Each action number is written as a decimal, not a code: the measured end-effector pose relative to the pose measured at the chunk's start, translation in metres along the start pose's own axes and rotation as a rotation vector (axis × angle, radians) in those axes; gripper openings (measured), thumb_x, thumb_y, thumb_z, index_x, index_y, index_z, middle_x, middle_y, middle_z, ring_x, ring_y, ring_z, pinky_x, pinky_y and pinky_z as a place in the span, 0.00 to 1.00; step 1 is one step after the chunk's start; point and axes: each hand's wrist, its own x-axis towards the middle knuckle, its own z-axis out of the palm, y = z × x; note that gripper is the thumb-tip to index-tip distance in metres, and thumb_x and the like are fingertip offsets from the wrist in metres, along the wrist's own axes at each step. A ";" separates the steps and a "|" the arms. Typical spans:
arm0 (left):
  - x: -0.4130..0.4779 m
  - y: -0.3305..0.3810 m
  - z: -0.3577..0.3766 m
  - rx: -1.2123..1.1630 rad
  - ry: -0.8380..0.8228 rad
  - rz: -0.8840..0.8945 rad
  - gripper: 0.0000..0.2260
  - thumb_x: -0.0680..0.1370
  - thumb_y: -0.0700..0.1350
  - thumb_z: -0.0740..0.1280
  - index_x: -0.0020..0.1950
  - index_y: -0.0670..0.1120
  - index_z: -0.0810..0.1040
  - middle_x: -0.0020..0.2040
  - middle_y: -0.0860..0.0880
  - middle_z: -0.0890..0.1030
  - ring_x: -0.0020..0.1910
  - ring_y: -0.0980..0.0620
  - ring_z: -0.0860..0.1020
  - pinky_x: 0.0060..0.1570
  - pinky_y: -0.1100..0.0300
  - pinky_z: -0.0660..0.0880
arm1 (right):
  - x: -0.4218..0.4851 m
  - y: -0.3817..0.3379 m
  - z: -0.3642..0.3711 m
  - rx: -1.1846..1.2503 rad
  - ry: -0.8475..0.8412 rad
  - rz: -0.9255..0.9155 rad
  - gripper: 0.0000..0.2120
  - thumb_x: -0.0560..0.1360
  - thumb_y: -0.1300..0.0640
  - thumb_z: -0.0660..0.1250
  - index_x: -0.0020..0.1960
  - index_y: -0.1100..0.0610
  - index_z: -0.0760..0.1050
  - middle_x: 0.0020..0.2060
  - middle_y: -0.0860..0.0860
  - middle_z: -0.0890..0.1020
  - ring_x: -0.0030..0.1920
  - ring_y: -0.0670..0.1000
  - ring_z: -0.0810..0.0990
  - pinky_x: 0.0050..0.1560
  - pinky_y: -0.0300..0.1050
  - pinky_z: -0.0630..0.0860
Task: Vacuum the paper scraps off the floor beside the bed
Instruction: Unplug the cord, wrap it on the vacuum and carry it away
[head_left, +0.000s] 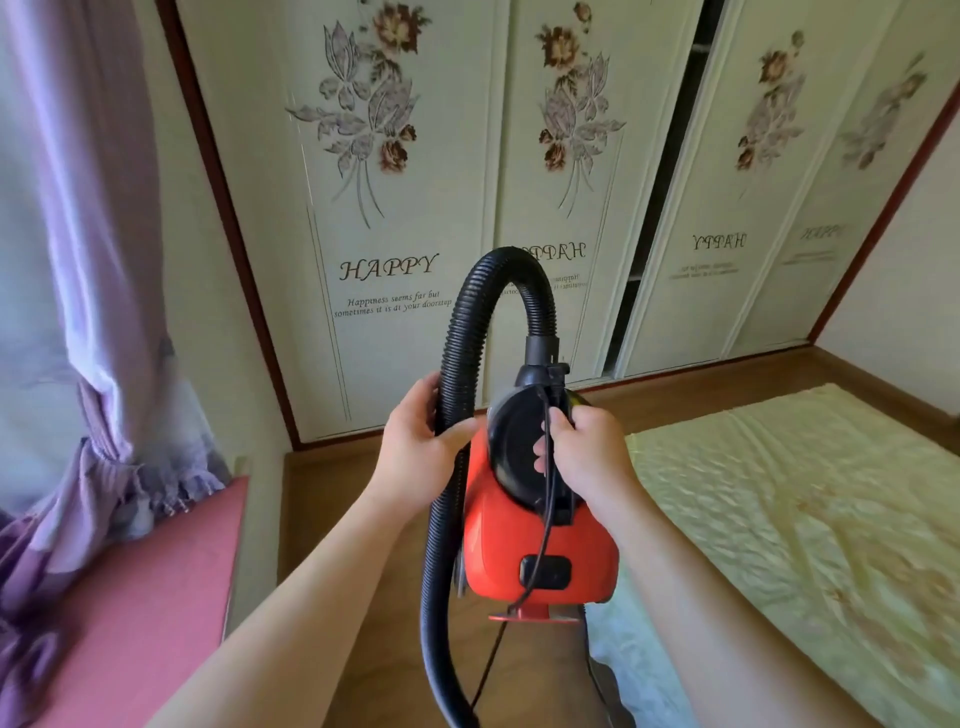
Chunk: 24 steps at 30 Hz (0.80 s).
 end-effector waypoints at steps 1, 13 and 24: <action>0.012 -0.001 -0.003 -0.007 -0.005 0.006 0.19 0.77 0.34 0.72 0.60 0.55 0.76 0.50 0.45 0.83 0.52 0.45 0.80 0.55 0.52 0.79 | 0.009 -0.004 0.004 0.010 0.006 0.004 0.14 0.84 0.57 0.58 0.45 0.62 0.76 0.30 0.54 0.80 0.27 0.53 0.79 0.33 0.47 0.77; 0.175 -0.057 0.024 0.044 -0.033 0.007 0.21 0.78 0.34 0.71 0.64 0.54 0.74 0.49 0.54 0.83 0.44 0.61 0.79 0.50 0.63 0.78 | 0.171 -0.010 0.035 0.067 0.015 0.062 0.14 0.84 0.56 0.60 0.46 0.63 0.77 0.30 0.53 0.82 0.27 0.52 0.81 0.36 0.51 0.81; 0.333 -0.098 0.061 0.078 0.003 -0.033 0.21 0.77 0.37 0.72 0.68 0.51 0.74 0.53 0.51 0.83 0.53 0.51 0.81 0.56 0.53 0.80 | 0.338 -0.031 0.038 0.051 -0.013 0.058 0.14 0.84 0.56 0.59 0.47 0.63 0.77 0.31 0.53 0.81 0.28 0.52 0.80 0.37 0.51 0.80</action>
